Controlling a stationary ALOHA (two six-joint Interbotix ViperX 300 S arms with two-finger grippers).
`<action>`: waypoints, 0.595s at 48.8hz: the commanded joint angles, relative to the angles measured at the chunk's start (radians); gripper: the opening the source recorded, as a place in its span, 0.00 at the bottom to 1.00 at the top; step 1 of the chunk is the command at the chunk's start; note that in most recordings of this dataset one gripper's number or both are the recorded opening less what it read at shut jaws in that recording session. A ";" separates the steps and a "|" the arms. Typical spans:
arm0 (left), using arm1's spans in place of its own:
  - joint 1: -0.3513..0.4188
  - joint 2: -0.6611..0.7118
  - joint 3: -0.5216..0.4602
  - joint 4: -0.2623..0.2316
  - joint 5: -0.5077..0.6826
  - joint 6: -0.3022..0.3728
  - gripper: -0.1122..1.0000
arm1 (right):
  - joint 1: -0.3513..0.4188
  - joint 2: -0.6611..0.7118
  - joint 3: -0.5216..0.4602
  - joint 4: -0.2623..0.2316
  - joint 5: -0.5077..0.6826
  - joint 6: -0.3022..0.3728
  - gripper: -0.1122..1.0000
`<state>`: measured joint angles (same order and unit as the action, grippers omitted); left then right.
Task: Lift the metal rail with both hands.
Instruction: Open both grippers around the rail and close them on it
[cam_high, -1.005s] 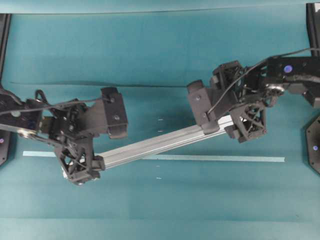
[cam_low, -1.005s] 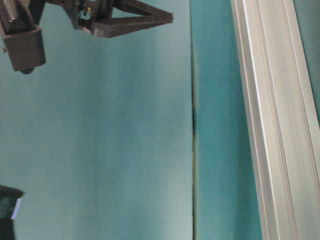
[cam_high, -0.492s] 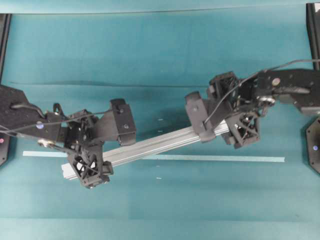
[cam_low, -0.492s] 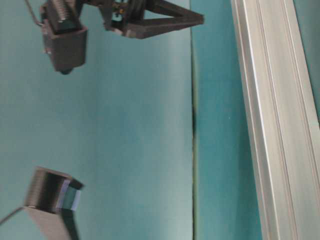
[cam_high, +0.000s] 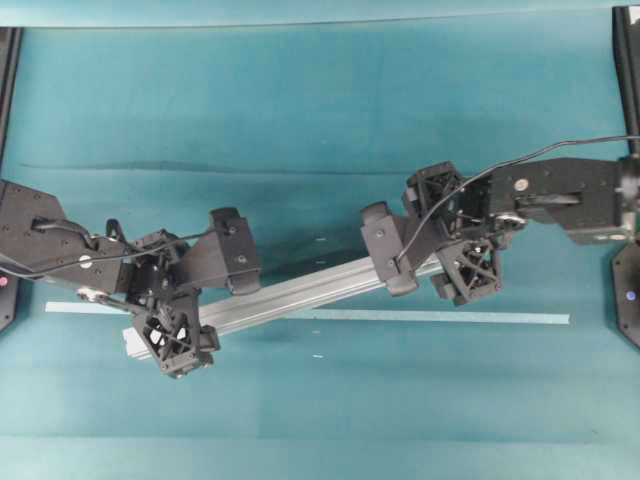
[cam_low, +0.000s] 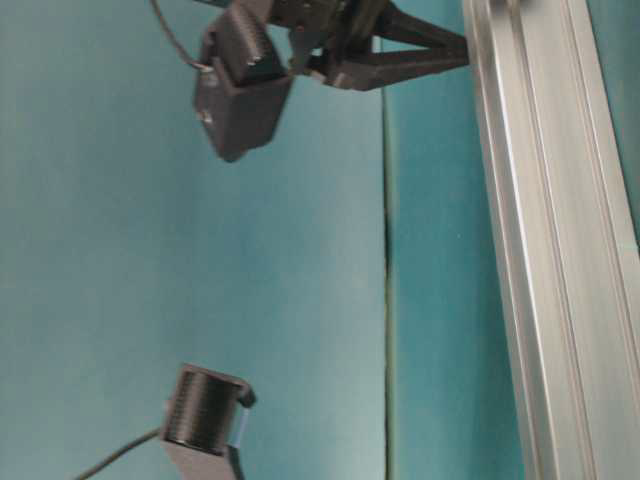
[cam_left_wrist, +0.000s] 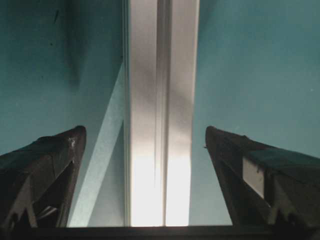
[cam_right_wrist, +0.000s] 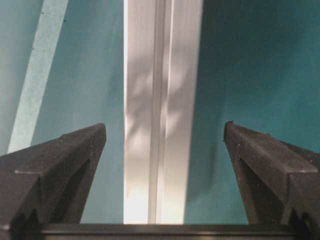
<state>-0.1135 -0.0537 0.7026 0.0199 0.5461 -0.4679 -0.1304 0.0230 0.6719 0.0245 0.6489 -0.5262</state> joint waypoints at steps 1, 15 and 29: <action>-0.005 0.006 0.002 0.003 -0.034 0.002 0.95 | -0.003 0.021 0.003 0.000 -0.020 -0.002 0.99; -0.005 0.048 0.005 0.003 -0.067 0.003 0.95 | -0.006 0.038 0.009 -0.002 -0.044 0.000 0.99; -0.005 0.057 0.008 0.003 -0.084 0.005 0.95 | -0.006 0.038 0.015 0.000 -0.044 0.000 0.99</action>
<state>-0.1150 0.0077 0.7133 0.0199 0.4679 -0.4663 -0.1381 0.0568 0.6903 0.0261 0.6090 -0.5262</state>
